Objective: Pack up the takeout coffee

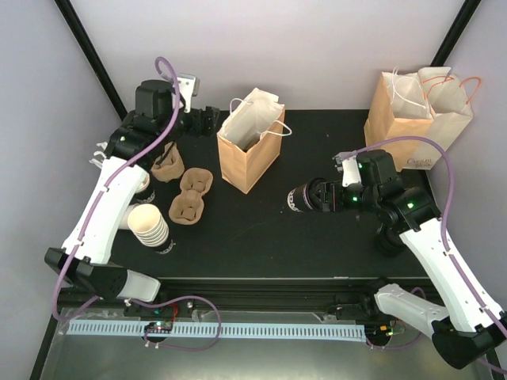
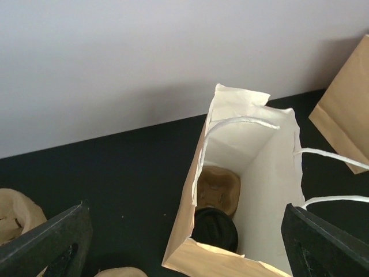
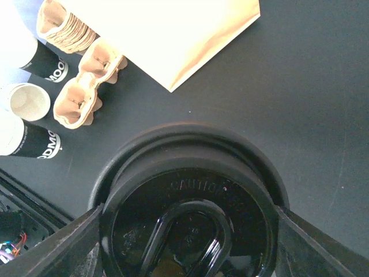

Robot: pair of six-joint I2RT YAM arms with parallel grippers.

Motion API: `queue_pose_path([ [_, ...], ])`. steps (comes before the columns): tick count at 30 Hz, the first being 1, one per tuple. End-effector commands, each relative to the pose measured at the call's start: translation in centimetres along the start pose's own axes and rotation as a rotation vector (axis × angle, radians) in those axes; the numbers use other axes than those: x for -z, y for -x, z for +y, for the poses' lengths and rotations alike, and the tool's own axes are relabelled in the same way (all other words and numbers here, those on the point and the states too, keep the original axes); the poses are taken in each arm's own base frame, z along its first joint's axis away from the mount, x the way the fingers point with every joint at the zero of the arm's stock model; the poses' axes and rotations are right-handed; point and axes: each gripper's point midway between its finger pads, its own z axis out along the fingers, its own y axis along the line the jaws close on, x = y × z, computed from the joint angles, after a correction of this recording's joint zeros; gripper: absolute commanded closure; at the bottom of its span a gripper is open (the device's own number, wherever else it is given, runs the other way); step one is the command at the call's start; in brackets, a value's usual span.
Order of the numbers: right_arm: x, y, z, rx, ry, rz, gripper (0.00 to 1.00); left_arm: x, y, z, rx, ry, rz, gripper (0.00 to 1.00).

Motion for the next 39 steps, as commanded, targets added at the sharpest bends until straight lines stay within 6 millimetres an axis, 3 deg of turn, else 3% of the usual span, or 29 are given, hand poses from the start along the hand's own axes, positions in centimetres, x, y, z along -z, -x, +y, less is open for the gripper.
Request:
queue_pose_path([
  [1,1.3,0.3,0.2,0.043,-0.007,-0.024,0.63,-1.6,-0.4,-0.7,-0.077,-0.050,0.056,0.09],
  [5,1.5,0.6,0.7,0.055,0.011,-0.020,0.63,-3.6,-0.7,-0.5,-0.090,-0.044,0.109,0.16],
  [16,2.5,1.9,1.3,0.090,0.013,-0.051,0.63,-10.2,-3.7,-3.2,-0.168,-0.220,0.268,0.23],
  [23,4.2,3.7,1.8,0.134,-0.003,-0.099,0.63,-12.9,-5.8,-2.8,-0.181,-0.196,0.360,0.29],
  [30,5.7,5.3,2.5,0.173,-0.006,-0.136,0.63,-13.7,-6.5,-2.0,-0.235,-0.125,0.386,0.62],
  [34,6.8,6.4,2.9,0.199,-0.017,-0.160,0.63,-13.3,-6.9,-3.1,-0.263,-0.173,0.395,0.94],
  [35,7.2,6.6,3.0,0.203,-0.022,-0.170,0.63,-13.0,-6.8,-3.3,-0.270,-0.180,0.393,0.98],
  [39,8.7,7.4,3.1,0.202,-0.039,-0.215,0.63,-11.1,-6.4,-4.4,-0.268,-0.226,0.394,0.98],
])
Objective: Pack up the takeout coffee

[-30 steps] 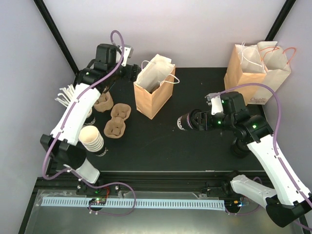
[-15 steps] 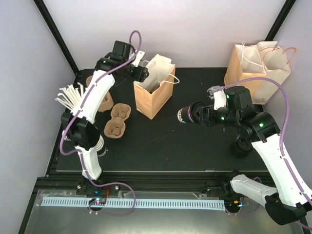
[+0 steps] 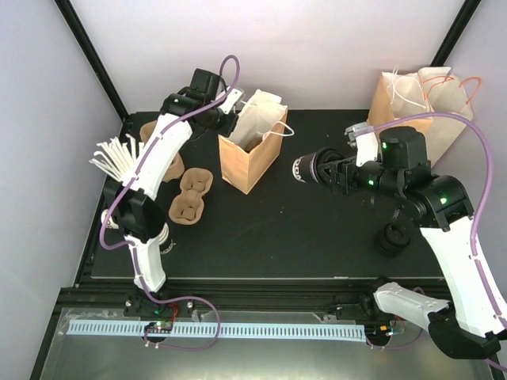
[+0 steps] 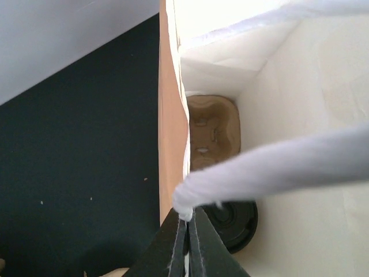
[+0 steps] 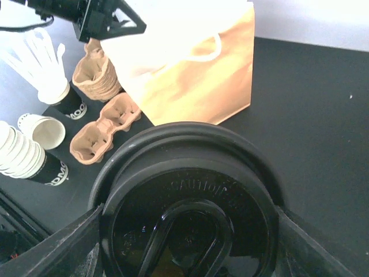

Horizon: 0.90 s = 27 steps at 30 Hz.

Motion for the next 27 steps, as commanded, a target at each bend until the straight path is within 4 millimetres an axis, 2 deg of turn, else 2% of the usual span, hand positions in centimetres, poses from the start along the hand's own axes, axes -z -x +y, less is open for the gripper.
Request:
queue_pose_path([
  [1,2.0,1.3,-0.2,0.022,-0.038,-0.060,0.63,3.7,0.9,-2.3,-0.034,-0.068,-0.036,0.98],
  [8,4.7,2.8,-0.1,0.008,-0.053,-0.197,0.64,6.5,-1.1,-7.0,-0.076,-0.170,-0.049,0.98],
  [15,7.7,3.6,-0.2,0.005,-0.078,-0.316,0.63,10.0,-3.0,-11.0,-0.161,-0.182,-0.082,0.98],
  [22,8.6,3.2,1.8,0.048,0.029,-0.329,0.63,11.2,-6.3,-13.9,-0.232,-0.202,-0.080,0.98],
  [27,9.1,2.7,3.7,0.083,0.142,-0.348,0.63,11.9,-7.6,-15.4,-0.278,-0.217,-0.110,0.98],
])
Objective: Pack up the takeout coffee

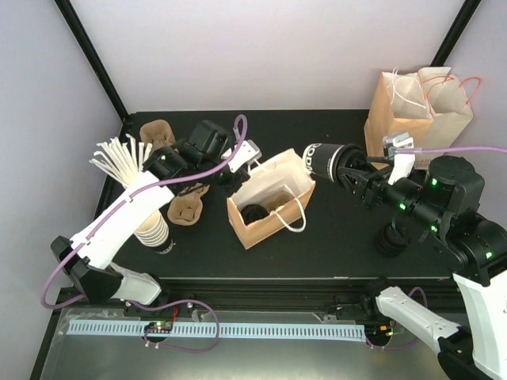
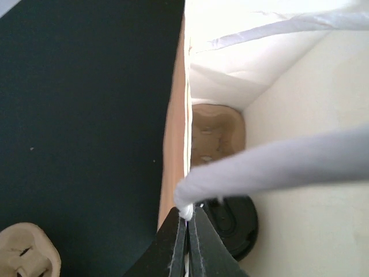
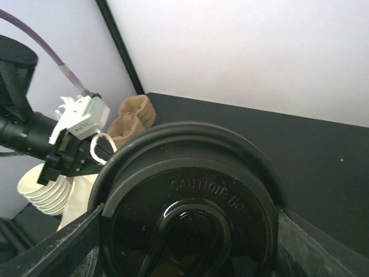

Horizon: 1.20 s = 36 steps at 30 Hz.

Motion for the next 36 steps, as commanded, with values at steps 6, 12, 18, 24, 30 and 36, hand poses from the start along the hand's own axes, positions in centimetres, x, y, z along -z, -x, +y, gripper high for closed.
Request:
queue_pose_path([
  [6,0.6,-0.3,4.0,0.039,0.246,-0.051,0.62,1.3,1.2,-1.5,-0.106,0.030,-0.147,0.98],
  [12,-2.0,-3.8,4.0,0.031,0.300,0.019,0.64,1.3,0.6,-2.0,-0.118,0.026,-0.173,0.98],
  [18,-5.2,-7.6,2.5,0.003,0.268,0.128,0.66,0.7,0.2,-2.1,-0.133,0.027,-0.195,0.98],
  [24,-7.0,-11.0,1.3,0.001,0.186,0.289,0.68,1.1,0.4,-1.8,-0.140,0.053,-0.219,0.98],
  [30,-7.7,-13.9,2.6,0.057,0.152,0.403,0.69,2.0,1.3,-1.8,-0.181,0.107,-0.275,0.98],
  [36,-8.2,-17.3,3.4,0.107,0.106,0.427,0.71,2.0,1.0,-4.0,-0.258,0.080,-0.332,0.98],
])
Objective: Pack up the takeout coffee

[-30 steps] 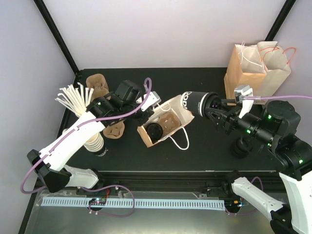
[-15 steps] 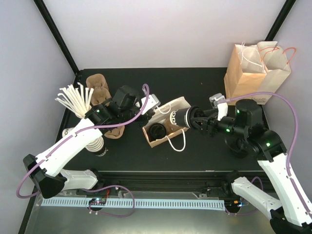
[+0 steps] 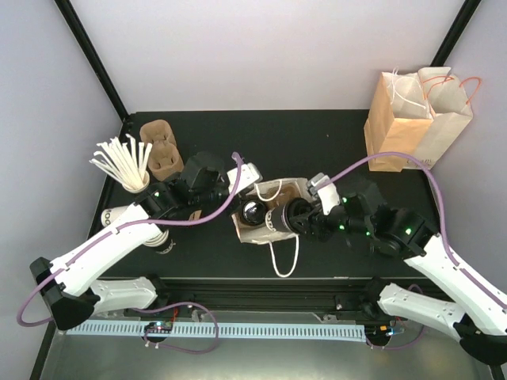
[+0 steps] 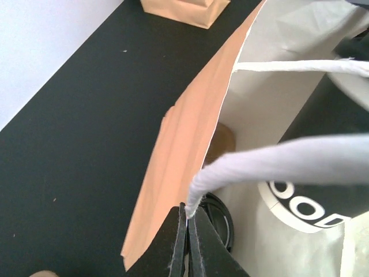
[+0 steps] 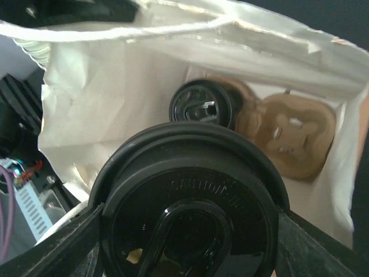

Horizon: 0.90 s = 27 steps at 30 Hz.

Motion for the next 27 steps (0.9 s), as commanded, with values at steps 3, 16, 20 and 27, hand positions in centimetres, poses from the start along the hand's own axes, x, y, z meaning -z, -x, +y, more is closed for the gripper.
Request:
queue_pose_path([
  [3,-1.7,-3.0,-0.6,0.014,-0.099,-0.016,0.71,1.2,2.3,-1.8,-0.085,-0.008,-0.140,0.98],
  [16,-2.0,-3.4,-0.5,0.122,-0.219,-0.182,0.73,0.7,0.7,-6.1,-0.043,-0.141,-0.151,0.99],
  [20,-1.7,-1.1,-0.2,0.208,-0.252,-0.225,0.73,0.8,1.1,-6.2,-0.049,-0.150,-0.155,0.98],
  [27,-2.5,-0.6,1.8,0.509,-0.191,-0.207,0.74,0.9,1.1,-6.0,-0.055,-0.131,-0.161,0.99],
])
